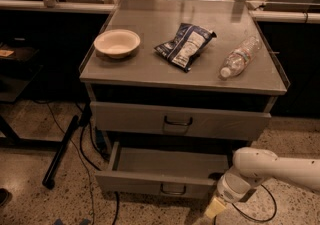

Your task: Close middle drawer

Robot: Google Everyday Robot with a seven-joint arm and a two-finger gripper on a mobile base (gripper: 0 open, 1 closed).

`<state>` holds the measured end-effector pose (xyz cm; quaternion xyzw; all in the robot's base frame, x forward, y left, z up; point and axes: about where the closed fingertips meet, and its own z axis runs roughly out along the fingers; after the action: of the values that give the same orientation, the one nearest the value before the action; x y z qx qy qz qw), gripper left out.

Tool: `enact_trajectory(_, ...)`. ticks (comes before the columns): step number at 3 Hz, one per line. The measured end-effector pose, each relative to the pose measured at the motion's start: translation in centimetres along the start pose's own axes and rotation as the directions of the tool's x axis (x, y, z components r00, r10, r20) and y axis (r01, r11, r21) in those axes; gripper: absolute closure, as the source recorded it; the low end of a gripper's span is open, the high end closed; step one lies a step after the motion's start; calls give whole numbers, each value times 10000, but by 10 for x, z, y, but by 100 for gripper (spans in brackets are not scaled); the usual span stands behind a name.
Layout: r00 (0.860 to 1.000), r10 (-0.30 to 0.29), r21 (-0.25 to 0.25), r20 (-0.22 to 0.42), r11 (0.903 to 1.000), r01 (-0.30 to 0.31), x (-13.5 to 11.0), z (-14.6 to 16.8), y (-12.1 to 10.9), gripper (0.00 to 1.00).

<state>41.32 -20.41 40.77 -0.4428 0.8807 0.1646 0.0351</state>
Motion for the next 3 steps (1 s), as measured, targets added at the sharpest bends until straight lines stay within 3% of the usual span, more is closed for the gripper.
enact_trajectory(2, 10000, 0, -1, 0, 10000, 0, 0, 0, 0, 0)
enact_trajectory(3, 10000, 0, -1, -1, 10000, 0, 0, 0, 0, 17)
